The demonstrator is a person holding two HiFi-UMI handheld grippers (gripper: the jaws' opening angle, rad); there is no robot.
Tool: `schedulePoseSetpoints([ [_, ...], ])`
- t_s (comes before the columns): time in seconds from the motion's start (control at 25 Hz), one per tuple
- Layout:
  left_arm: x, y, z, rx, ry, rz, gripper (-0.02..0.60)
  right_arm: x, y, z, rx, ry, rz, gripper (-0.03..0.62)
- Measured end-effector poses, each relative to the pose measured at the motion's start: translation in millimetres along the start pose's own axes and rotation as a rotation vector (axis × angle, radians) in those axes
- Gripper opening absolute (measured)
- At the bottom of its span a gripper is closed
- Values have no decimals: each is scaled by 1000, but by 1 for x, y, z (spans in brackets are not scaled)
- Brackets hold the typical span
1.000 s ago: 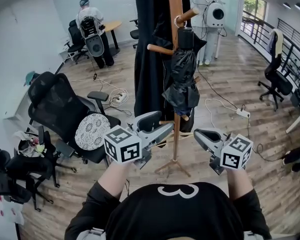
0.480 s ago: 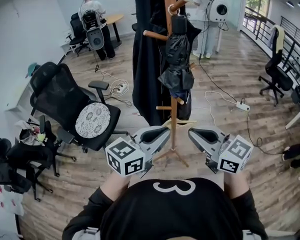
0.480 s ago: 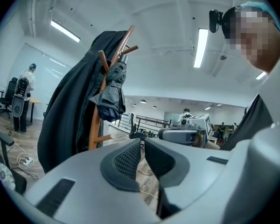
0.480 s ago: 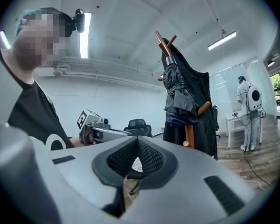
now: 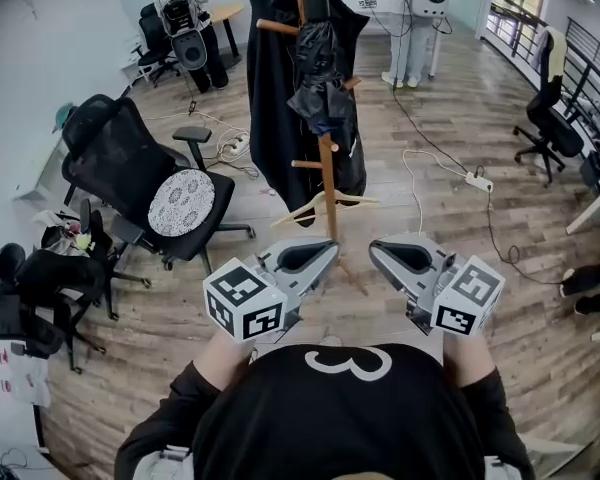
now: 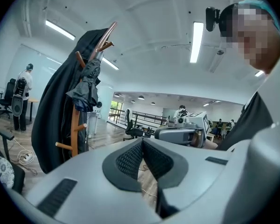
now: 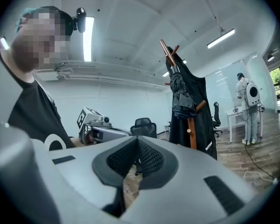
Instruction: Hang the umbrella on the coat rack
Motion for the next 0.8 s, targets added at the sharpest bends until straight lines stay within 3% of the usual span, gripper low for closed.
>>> schedulePoseSetpoints([
  [0.16, 41, 3, -8, 3, -8, -3, 15, -23, 11, -35, 22, 2, 61, 26],
  [0.56, 119, -4, -22, 46, -15, 25, 15, -72, 10, -86, 55, -23, 66, 26],
  [0.8, 133, -4, -27, 90, -11, -71, 15, -89, 14, -96, 55, -43, 49, 26],
])
Point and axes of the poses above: the fingertips, and each gripper's own axes: z forward along the fingers, x to its right, y out of its underside, the point moved 9 cm from there along -z, backward along the fingers, and after that the axes turned 7 degrees about z, right-handed, at the moved point
